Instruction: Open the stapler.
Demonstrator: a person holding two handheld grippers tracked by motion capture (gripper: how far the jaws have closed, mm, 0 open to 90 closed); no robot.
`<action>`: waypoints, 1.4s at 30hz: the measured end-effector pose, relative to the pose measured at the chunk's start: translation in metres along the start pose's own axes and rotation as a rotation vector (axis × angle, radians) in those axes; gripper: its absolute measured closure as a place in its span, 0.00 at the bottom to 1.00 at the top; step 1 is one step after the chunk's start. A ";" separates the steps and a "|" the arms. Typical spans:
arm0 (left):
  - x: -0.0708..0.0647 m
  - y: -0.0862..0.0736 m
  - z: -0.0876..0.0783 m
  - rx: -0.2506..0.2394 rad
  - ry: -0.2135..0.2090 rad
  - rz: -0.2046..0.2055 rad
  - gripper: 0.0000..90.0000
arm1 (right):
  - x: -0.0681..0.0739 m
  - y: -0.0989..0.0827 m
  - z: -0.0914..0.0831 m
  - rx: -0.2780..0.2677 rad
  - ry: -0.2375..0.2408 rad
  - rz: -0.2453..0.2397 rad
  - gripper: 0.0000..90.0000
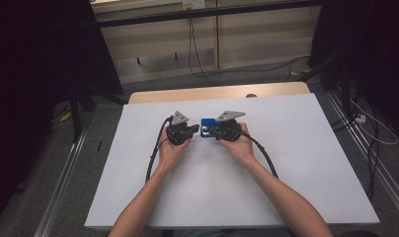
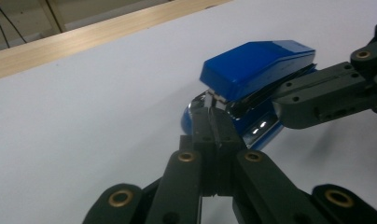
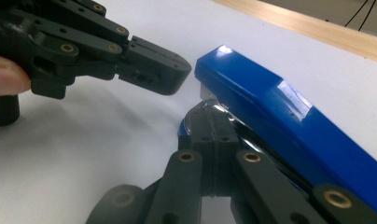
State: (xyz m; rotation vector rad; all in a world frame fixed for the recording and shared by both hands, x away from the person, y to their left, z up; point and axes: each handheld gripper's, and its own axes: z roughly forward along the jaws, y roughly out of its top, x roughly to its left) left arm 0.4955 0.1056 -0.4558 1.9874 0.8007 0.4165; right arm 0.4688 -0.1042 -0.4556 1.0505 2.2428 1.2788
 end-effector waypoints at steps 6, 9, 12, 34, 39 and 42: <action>0.002 0.000 0.002 0.008 0.008 -0.005 1.00 | -0.002 -0.002 0.002 0.017 -0.012 0.013 1.00; 0.000 0.001 0.006 0.008 0.004 -0.007 1.00 | -0.002 -0.001 0.001 0.019 -0.019 0.003 1.00; -0.002 0.002 0.008 0.007 0.000 -0.004 1.00 | -0.002 0.000 0.003 0.039 -0.032 -0.004 1.00; -0.002 0.001 0.010 0.008 -0.010 -0.017 1.00 | 0.004 0.000 0.011 0.097 -0.013 0.009 1.00; -0.002 0.002 0.010 0.008 -0.012 -0.016 1.00 | 0.003 0.000 0.010 0.093 -0.018 0.008 1.00; -0.002 0.002 0.010 0.007 -0.012 -0.017 1.00 | 0.003 0.002 0.009 0.084 -0.030 0.002 1.00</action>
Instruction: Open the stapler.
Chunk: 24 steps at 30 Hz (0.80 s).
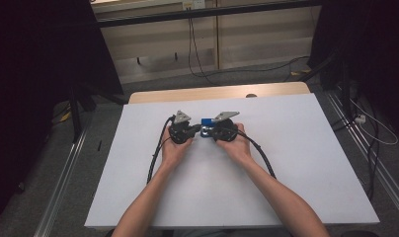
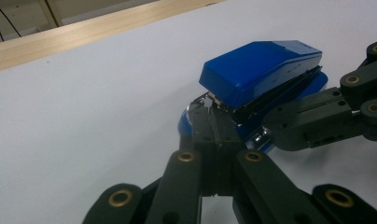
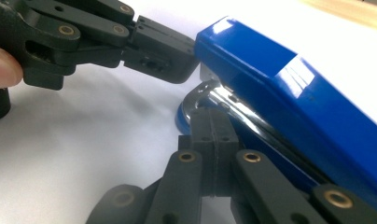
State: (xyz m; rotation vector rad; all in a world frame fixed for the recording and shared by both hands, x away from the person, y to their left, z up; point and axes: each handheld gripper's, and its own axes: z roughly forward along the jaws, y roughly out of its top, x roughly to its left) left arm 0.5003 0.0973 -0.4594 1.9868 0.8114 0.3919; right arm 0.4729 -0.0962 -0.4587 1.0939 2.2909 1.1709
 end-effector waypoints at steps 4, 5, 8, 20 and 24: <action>0.000 0.001 -0.001 -0.003 0.000 0.005 1.00 | -0.001 0.000 -0.002 0.000 -0.008 -0.002 1.00; 0.000 0.001 -0.001 -0.003 0.001 0.003 1.00 | -0.002 0.001 -0.003 -0.007 -0.013 -0.005 1.00; 0.000 0.001 -0.001 -0.005 0.001 0.002 1.00 | -0.002 0.002 -0.004 -0.016 -0.035 -0.015 1.00; -0.001 0.002 0.000 -0.007 -0.002 0.003 1.00 | -0.006 0.000 -0.005 -0.013 -0.055 -0.014 1.00; -0.001 0.002 0.001 -0.005 0.002 0.004 1.00 | -0.006 0.000 -0.005 -0.015 -0.051 -0.010 1.00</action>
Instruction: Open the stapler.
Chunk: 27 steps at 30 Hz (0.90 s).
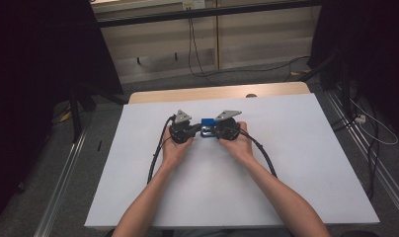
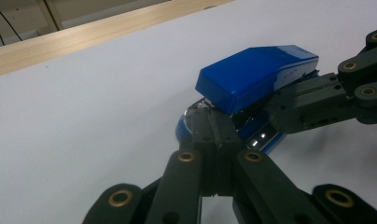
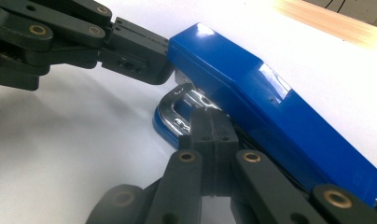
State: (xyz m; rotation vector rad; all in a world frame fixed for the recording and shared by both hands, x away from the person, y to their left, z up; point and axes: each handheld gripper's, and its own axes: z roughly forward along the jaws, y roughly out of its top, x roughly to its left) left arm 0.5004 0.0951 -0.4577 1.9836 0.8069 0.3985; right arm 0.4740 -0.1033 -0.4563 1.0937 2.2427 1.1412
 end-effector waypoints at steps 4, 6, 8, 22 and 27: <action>-0.001 0.000 0.000 -0.002 0.001 0.004 1.00 | 0.000 -0.001 0.000 -0.003 0.000 0.004 1.00; 0.000 0.001 0.000 -0.007 0.001 0.003 1.00 | 0.000 -0.001 0.000 -0.006 0.002 0.007 1.00; -0.001 0.001 0.000 -0.007 0.001 0.003 1.00 | 0.000 -0.001 0.000 -0.008 0.002 0.010 1.00; -0.002 0.006 -0.002 -0.031 0.006 0.007 1.00 | -0.001 -0.002 0.000 -0.012 -0.001 0.010 1.00; -0.002 0.007 -0.003 -0.032 0.005 0.004 1.00 | -0.003 -0.003 0.000 -0.016 -0.007 0.014 1.00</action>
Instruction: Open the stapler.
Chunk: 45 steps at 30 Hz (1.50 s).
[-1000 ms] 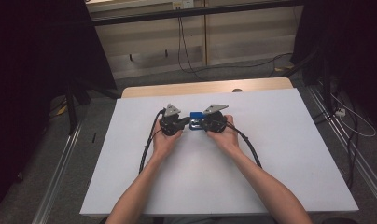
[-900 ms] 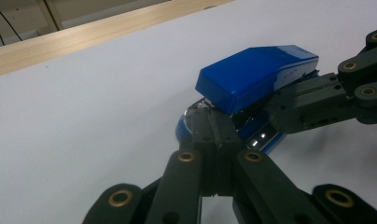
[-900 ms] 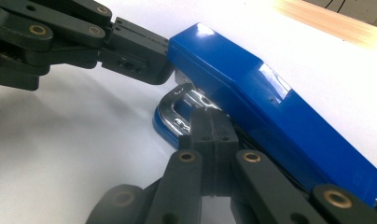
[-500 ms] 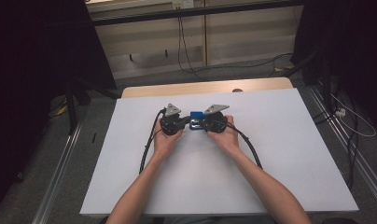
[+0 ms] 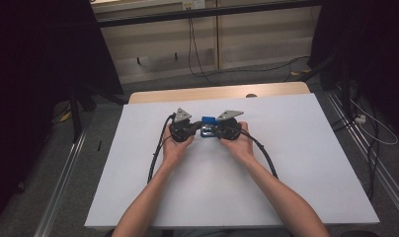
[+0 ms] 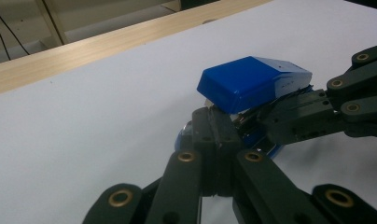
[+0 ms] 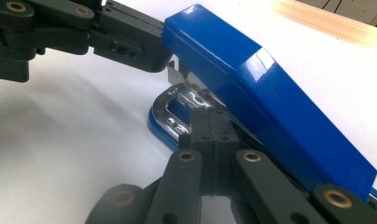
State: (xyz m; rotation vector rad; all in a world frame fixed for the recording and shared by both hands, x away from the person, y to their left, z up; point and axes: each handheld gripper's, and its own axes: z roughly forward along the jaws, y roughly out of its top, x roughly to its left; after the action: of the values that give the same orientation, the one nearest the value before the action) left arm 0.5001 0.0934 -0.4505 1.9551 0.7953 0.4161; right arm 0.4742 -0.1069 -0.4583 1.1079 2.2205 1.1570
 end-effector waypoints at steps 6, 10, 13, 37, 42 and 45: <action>-0.001 0.001 0.000 -0.013 -0.002 -0.009 1.00 | 0.001 0.000 0.000 -0.002 -0.003 -0.001 1.00; -0.001 0.002 0.000 -0.016 -0.001 -0.008 1.00 | 0.002 0.000 0.001 -0.006 0.006 -0.003 1.00; -0.001 0.001 0.000 -0.015 -0.002 -0.012 1.00 | 0.004 0.000 0.002 -0.013 0.016 -0.022 1.00; 0.001 0.001 0.001 -0.020 -0.005 -0.016 1.00 | 0.012 0.005 0.006 -0.088 -0.010 -0.018 1.00; 0.001 0.000 0.001 -0.008 -0.010 -0.020 1.00 | 0.013 0.005 0.006 -0.095 -0.023 -0.019 1.00; 0.003 -0.002 0.002 -0.005 -0.007 -0.026 1.00 | 0.013 0.007 0.004 -0.106 -0.037 -0.021 1.00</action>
State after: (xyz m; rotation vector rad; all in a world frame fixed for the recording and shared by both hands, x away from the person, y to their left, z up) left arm 0.5023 0.0946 -0.4528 1.9384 0.8139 0.3946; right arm 0.4721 -0.0926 -0.4549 1.0526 2.1119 1.2206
